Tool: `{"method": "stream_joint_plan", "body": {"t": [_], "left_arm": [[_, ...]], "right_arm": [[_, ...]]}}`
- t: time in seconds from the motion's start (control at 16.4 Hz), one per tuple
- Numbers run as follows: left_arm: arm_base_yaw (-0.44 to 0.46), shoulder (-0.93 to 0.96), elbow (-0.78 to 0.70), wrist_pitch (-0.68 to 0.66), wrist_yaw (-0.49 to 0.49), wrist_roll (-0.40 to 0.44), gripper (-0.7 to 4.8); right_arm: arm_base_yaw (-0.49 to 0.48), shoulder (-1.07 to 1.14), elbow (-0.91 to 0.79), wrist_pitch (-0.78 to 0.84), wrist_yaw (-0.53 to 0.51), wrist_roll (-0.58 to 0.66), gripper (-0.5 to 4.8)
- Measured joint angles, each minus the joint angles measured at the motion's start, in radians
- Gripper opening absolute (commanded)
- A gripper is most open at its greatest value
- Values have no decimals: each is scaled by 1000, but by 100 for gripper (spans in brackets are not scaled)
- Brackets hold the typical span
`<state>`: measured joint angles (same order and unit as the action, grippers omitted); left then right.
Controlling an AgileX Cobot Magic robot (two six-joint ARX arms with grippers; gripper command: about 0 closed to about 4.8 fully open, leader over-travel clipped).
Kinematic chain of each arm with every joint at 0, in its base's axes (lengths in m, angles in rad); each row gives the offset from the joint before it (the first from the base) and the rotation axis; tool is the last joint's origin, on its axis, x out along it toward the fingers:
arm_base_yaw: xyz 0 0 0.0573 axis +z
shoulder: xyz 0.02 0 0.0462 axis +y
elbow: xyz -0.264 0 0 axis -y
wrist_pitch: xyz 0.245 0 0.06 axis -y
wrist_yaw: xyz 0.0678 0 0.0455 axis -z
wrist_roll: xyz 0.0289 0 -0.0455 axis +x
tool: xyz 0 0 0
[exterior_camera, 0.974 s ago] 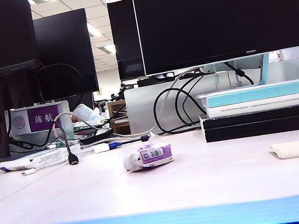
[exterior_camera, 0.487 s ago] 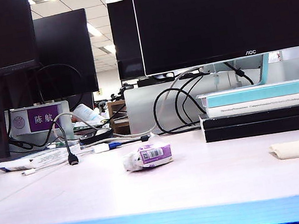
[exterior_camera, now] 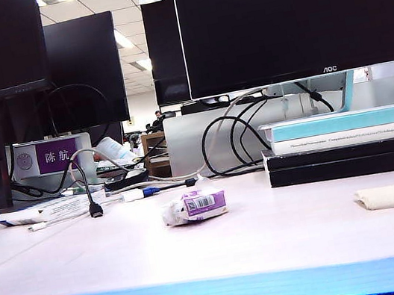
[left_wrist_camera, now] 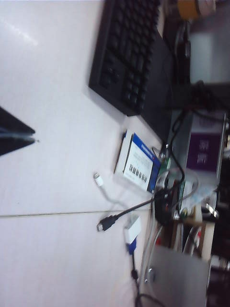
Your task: Pick up a packet of tissues from the table with the left hand, then take a tissue from it with the right hand.
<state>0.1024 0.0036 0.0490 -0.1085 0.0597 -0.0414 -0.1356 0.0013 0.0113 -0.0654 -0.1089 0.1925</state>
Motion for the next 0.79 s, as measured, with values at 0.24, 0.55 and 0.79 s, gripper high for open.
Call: {"method": "stream_joint_plan", "body": {"t": [0.24,0.55,0.79], "left_arm": [[0,0,0,50,8,26,12],[0,0,-31,68,72,41,27],[0,0,-42,-21,121,19,26]], "right_arm": [[13,0,0,-49,1,-69,8],[13,0,0,-90,2,-70,9],[12,0,0,-82,-7,-14,10]]}}
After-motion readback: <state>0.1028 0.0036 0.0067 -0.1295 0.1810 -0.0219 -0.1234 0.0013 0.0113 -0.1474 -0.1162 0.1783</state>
